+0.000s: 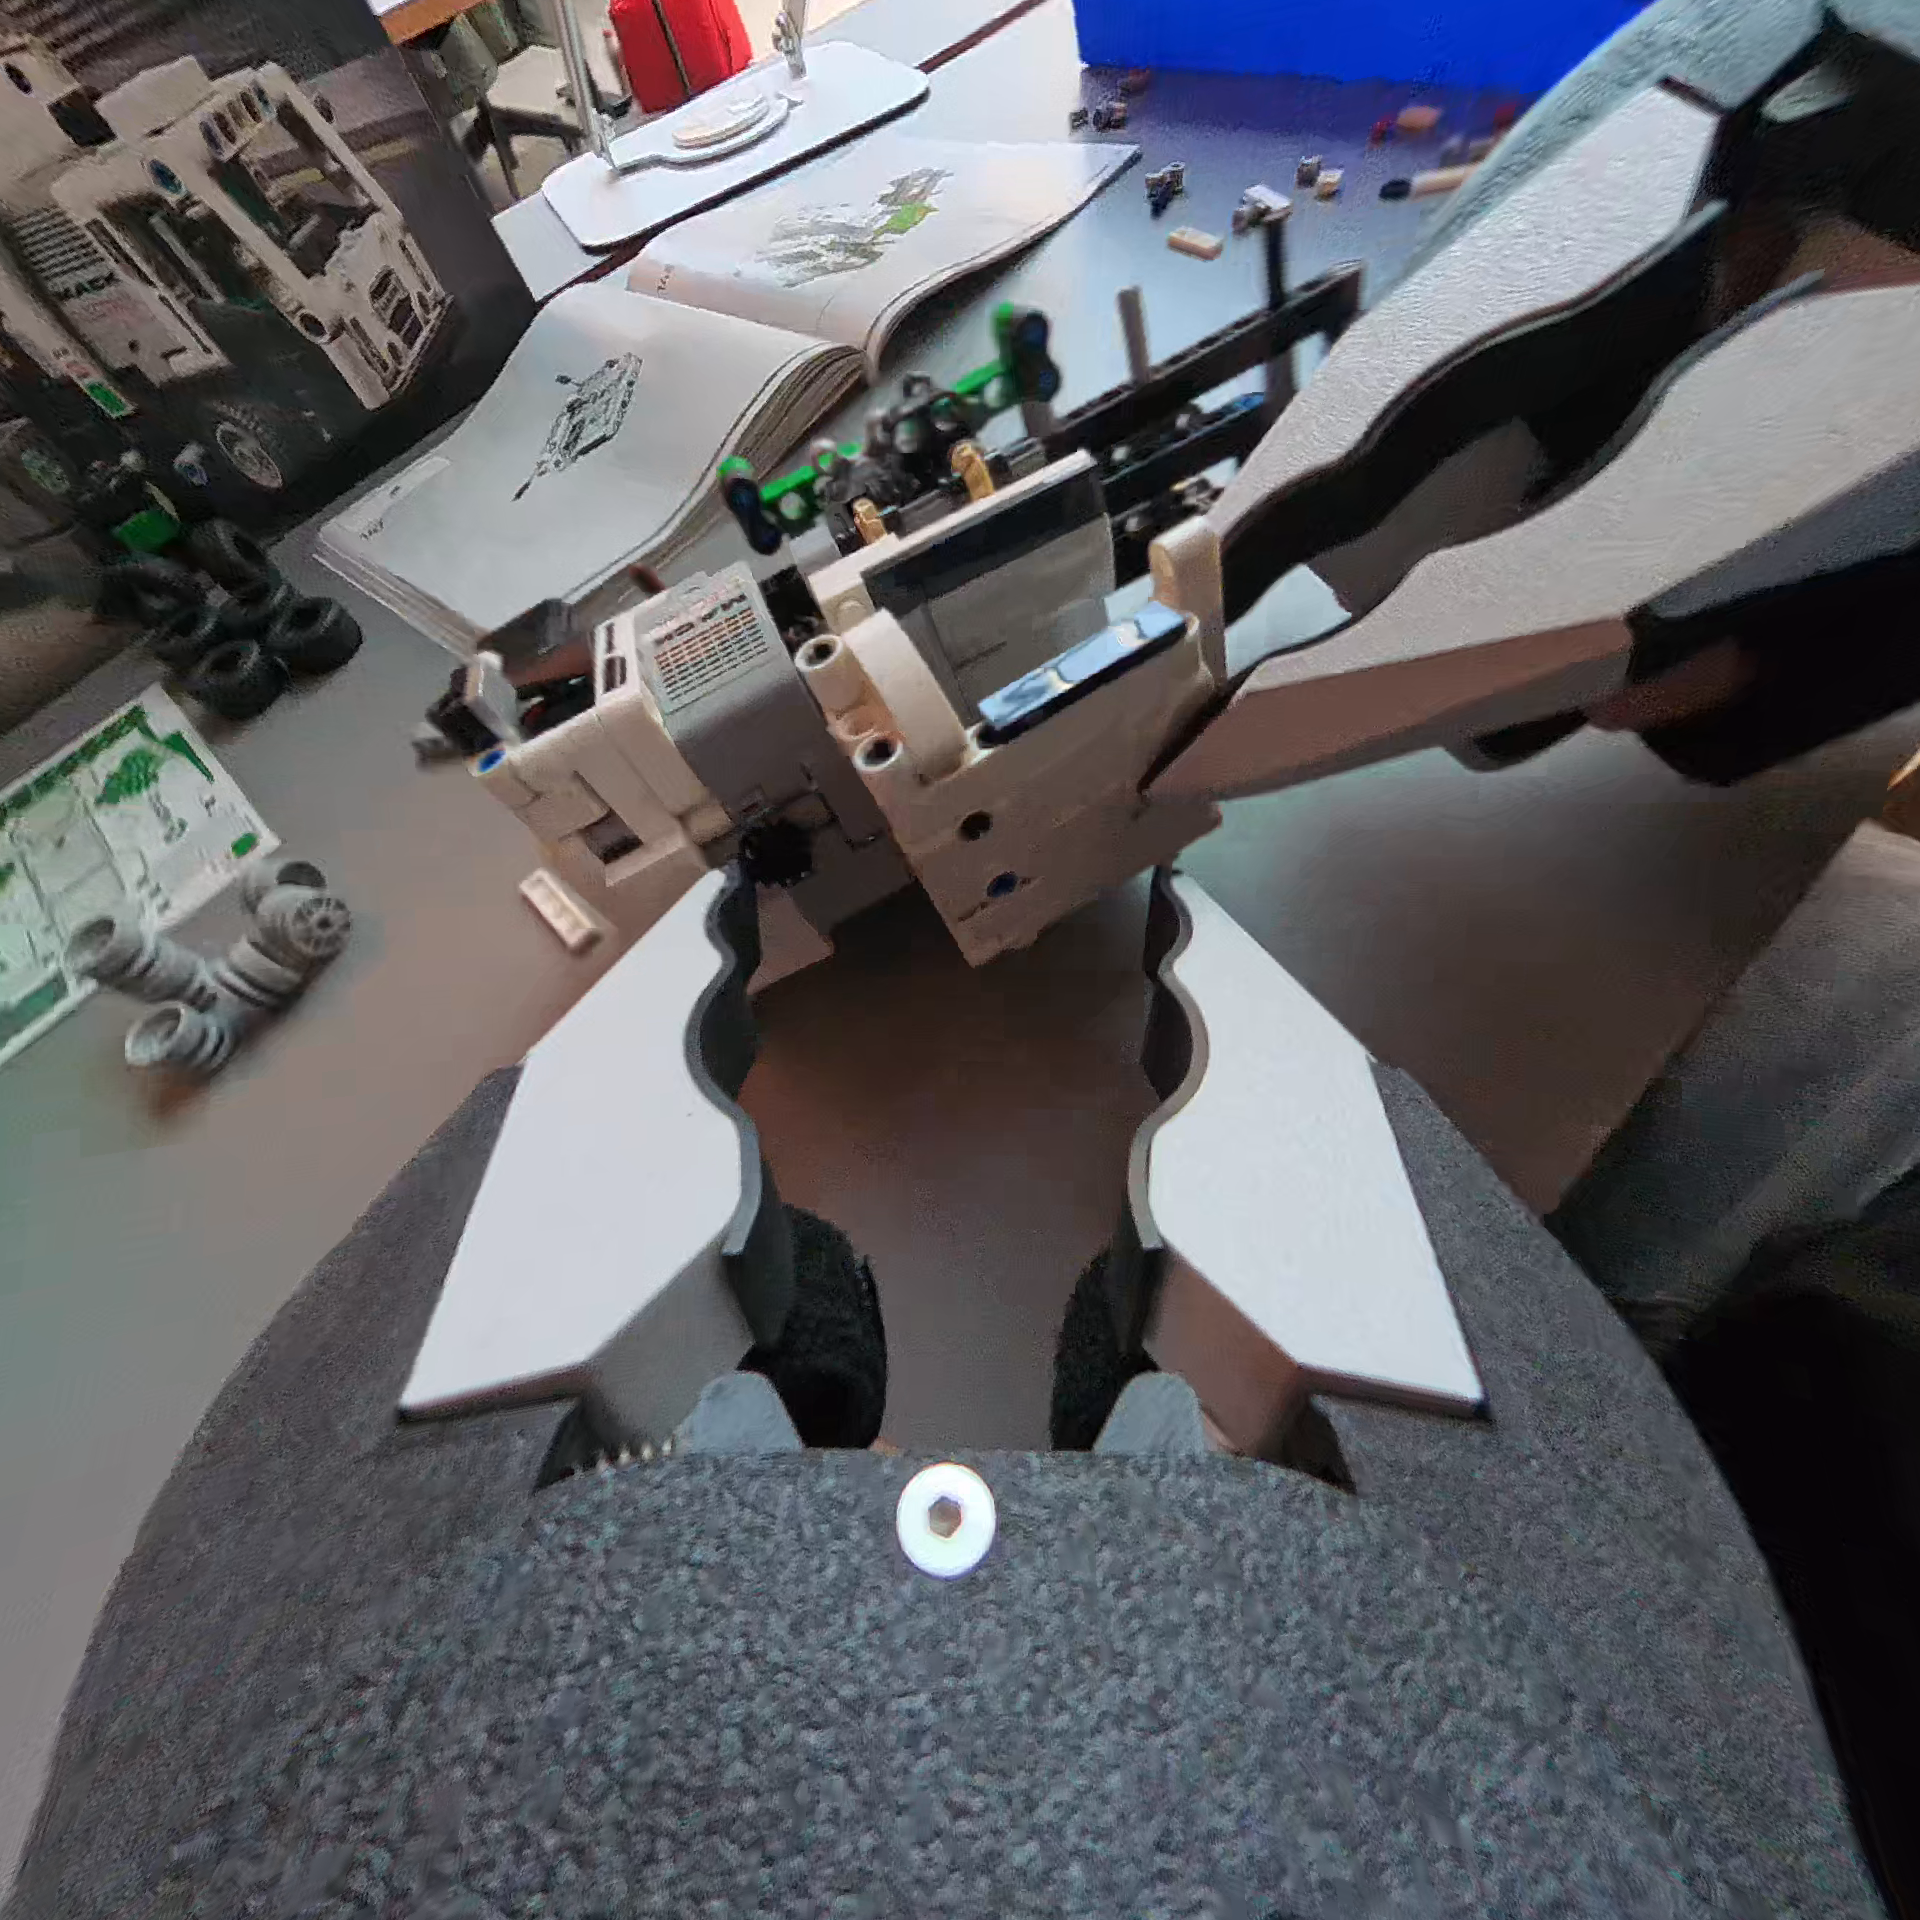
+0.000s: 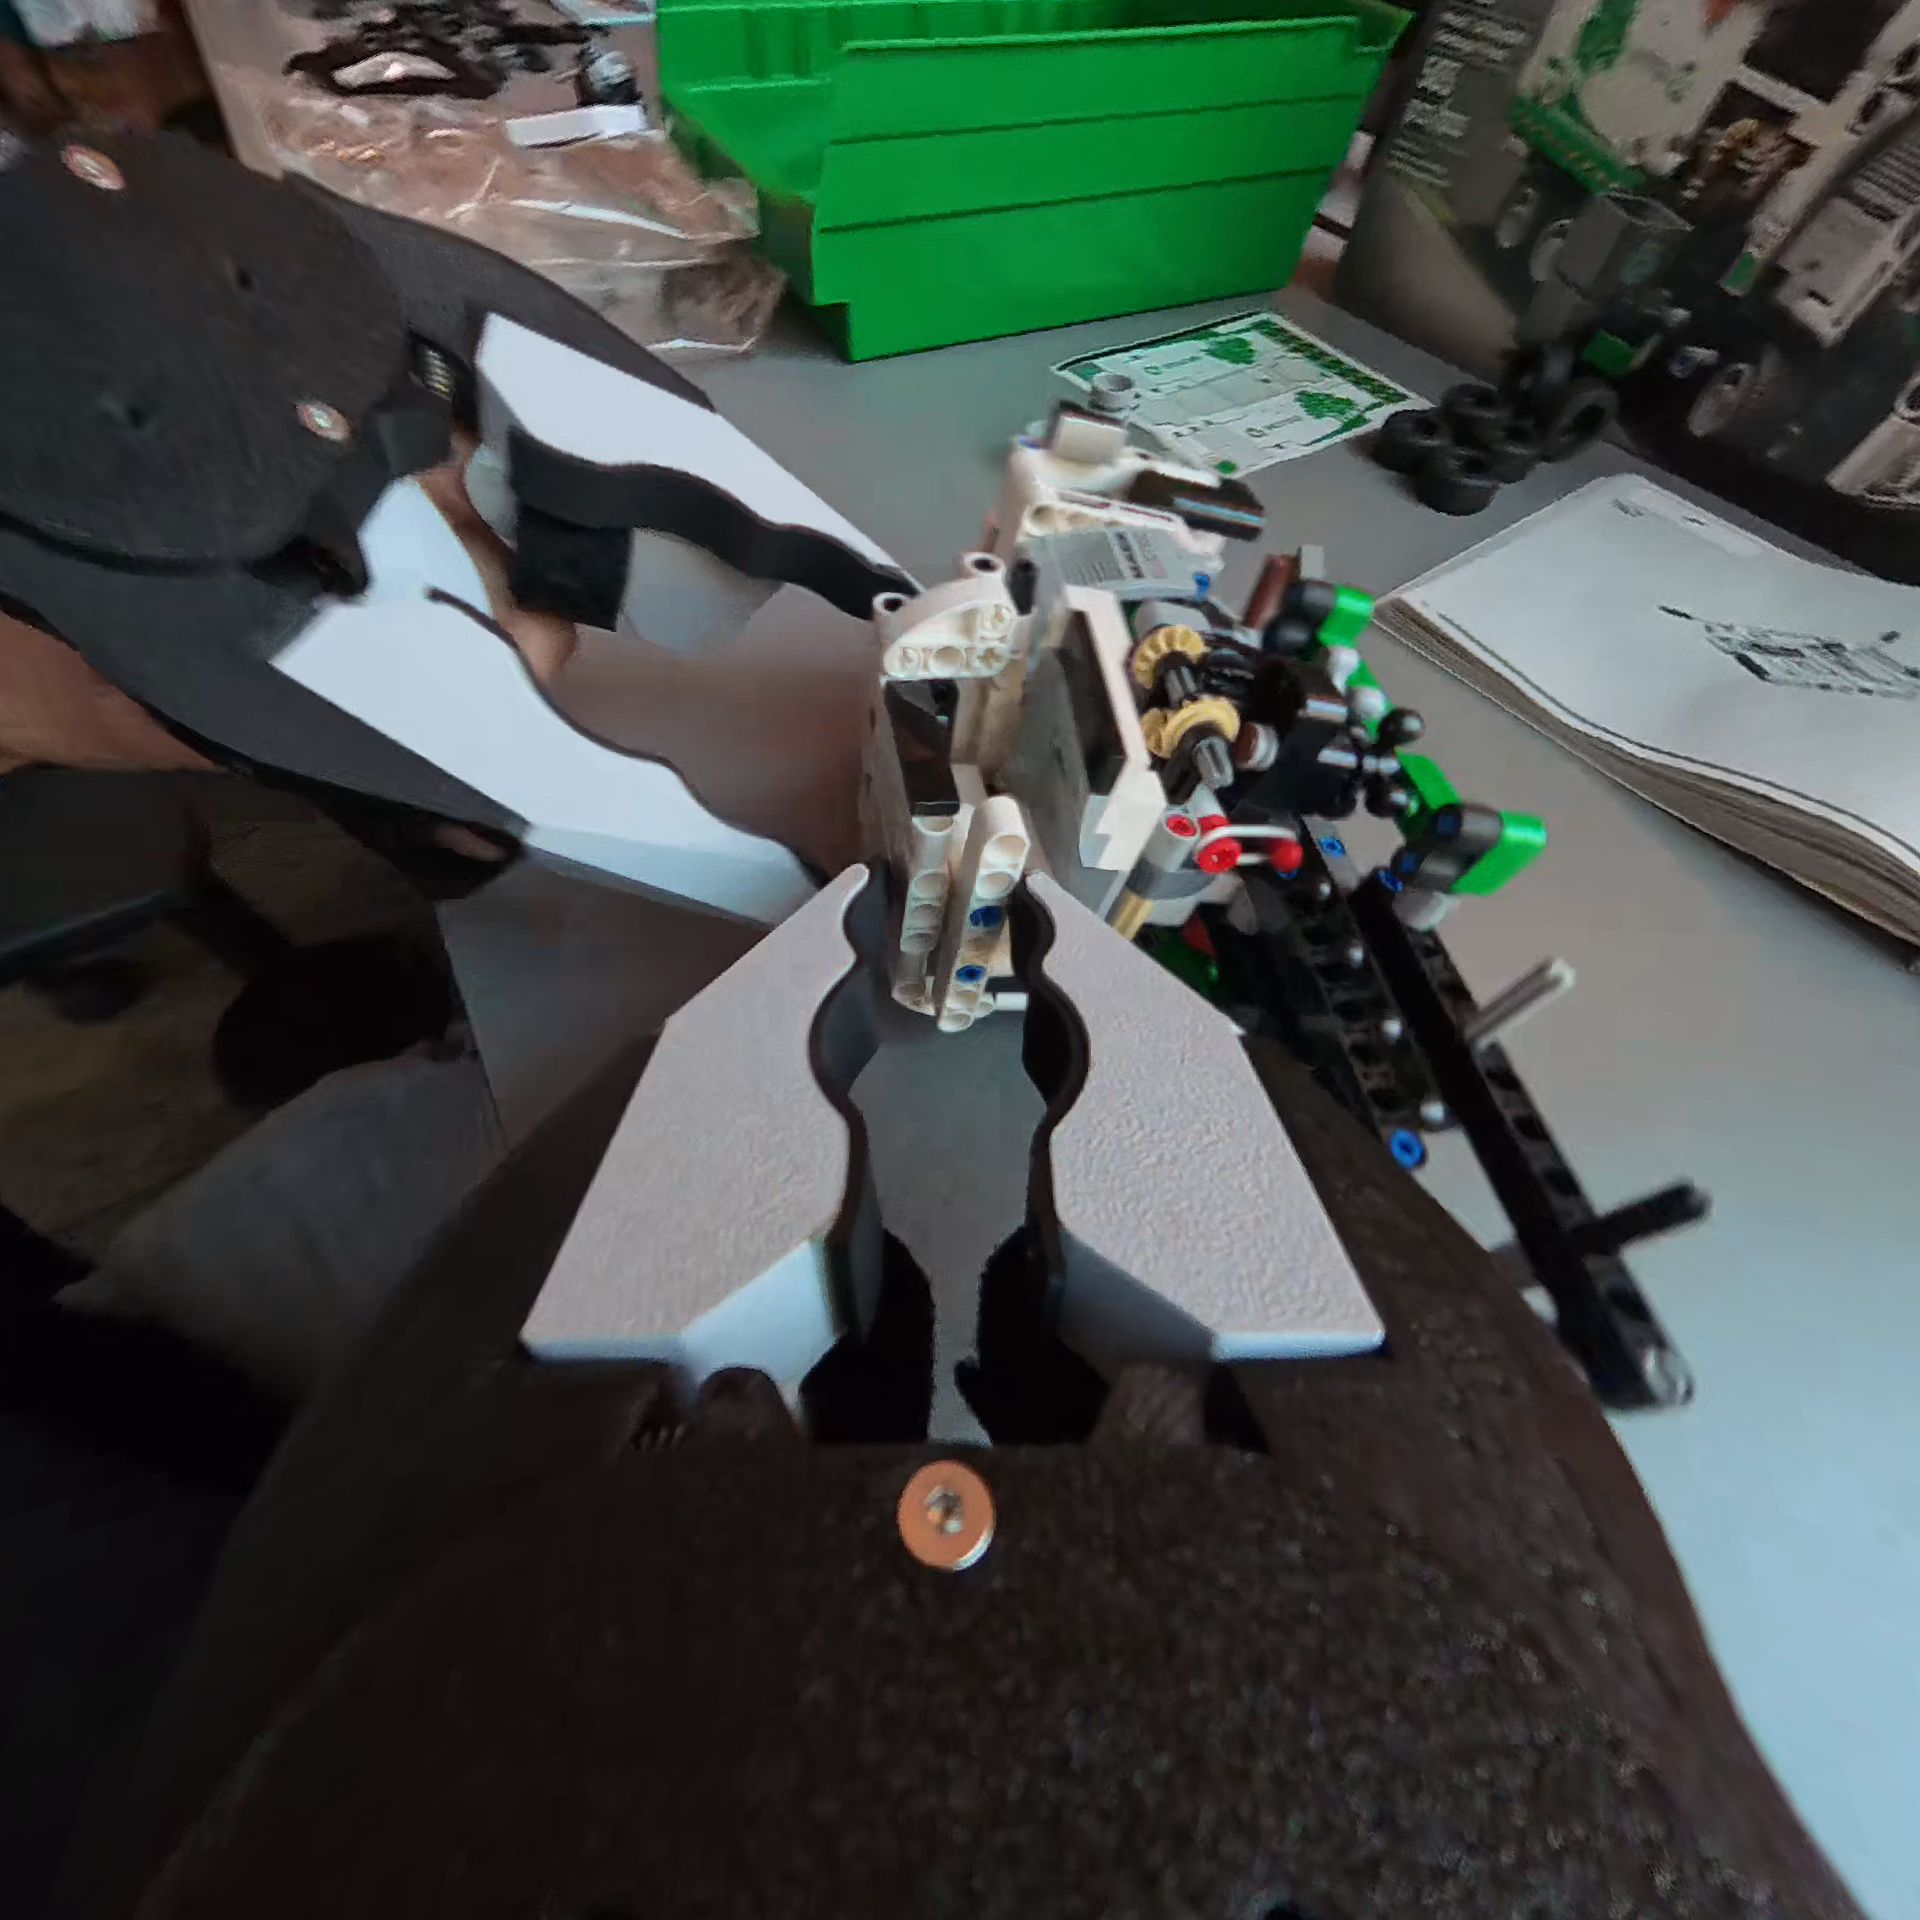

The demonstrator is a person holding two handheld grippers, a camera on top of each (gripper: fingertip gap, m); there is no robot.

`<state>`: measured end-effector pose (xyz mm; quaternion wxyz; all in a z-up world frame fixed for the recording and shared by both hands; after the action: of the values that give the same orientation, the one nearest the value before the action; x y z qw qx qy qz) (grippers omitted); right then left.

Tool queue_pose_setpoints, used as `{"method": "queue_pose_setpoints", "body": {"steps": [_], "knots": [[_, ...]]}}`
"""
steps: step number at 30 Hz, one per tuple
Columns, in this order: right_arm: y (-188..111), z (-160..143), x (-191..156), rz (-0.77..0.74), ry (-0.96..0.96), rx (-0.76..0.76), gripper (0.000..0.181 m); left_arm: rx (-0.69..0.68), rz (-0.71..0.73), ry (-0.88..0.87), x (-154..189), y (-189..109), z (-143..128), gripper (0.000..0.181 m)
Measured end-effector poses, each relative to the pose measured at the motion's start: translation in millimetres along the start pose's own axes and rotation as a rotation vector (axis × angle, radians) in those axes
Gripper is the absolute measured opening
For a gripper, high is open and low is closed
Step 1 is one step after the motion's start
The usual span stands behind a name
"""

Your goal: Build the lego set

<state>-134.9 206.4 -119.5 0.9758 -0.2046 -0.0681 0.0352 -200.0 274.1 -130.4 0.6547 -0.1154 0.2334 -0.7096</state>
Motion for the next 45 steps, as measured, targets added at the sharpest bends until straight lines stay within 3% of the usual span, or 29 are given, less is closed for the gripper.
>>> {"method": "queue_pose_setpoints", "body": {"steps": [1, 6, 10, 13, 16, 18, 23, 45], "knots": [[0.0, -0.5, -2.3, -0.037, 0.033, 0.005, 0.018, -0.011, -0.031, 0.043, -1.5, 7.4, 1.5, 0.078], [1.9, 0.8, 1.3, -0.168, 0.051, 0.014, 0.025, -0.019, -0.189, 0.066, -12.3, 19.9, 3.7, 0.075], [-22.7, 20.5, 7.3, -0.178, 0.023, 0.067, 0.025, 0.041, -0.193, -0.007, 0.4, 14.6, 10.1, 0.084], [-40.5, 41.4, 28.1, -0.234, -0.004, 0.118, 0.025, 0.100, -0.109, -0.054, 14.4, 15.9, 21.1, 0.093], [-27.5, 38.4, 43.7, -0.179, -0.019, 0.048, 0.028, 0.158, 0.053, -0.118, 10.6, 16.1, 30.7, 0.086], [-15.3, 32.1, 41.0, -0.093, -0.046, -0.019, 0.030, 0.131, 0.063, -0.131, 13.3, 22.9, 31.5, 0.086], [-1.6, 33.6, 44.3, -0.111, -0.123, -0.047, 0.031, 0.046, 0.112, -0.115, 10.1, 32.5, 26.7, 0.077], [12.8, 45.3, 39.3, -0.019, -0.363, -0.203, 0.024, 0.055, 0.060, -0.131, 7.9, 32.9, 26.3, 0.074]]}}
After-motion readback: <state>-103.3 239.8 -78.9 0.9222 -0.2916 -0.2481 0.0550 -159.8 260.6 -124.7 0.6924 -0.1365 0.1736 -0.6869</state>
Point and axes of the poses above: each gripper's, where its closed fingertips meet, y out along the fingers, z out of its top, x = y × z across the jaws, the point moved 5 cm from there along -y, back along the fingers, and after that the axes turned 8 degrees about -z, right-handed, at the moved point
